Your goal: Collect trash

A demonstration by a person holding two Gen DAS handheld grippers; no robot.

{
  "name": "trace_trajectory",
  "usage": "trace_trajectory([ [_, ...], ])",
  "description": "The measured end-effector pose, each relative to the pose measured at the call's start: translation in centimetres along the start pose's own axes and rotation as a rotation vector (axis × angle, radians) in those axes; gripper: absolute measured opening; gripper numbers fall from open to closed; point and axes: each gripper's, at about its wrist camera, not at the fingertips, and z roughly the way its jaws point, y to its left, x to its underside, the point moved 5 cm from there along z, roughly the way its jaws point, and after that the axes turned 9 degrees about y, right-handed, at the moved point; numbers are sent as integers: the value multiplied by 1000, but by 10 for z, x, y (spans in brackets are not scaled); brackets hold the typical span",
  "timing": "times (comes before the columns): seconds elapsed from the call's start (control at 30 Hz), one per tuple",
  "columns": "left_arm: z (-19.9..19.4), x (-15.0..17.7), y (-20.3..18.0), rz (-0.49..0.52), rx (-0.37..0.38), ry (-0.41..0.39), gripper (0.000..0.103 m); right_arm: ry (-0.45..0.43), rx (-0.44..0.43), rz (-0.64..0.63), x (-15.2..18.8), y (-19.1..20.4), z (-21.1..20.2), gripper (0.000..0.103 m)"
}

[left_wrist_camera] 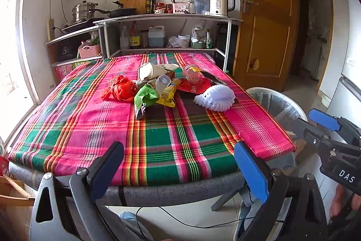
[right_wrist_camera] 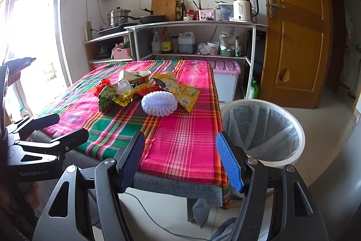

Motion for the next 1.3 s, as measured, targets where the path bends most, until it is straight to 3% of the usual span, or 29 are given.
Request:
trace_trajectory([
  [1.3, -2, 1, -3, 2, 4, 0, 99, -1, 7, 7, 1, -3, 0, 66],
])
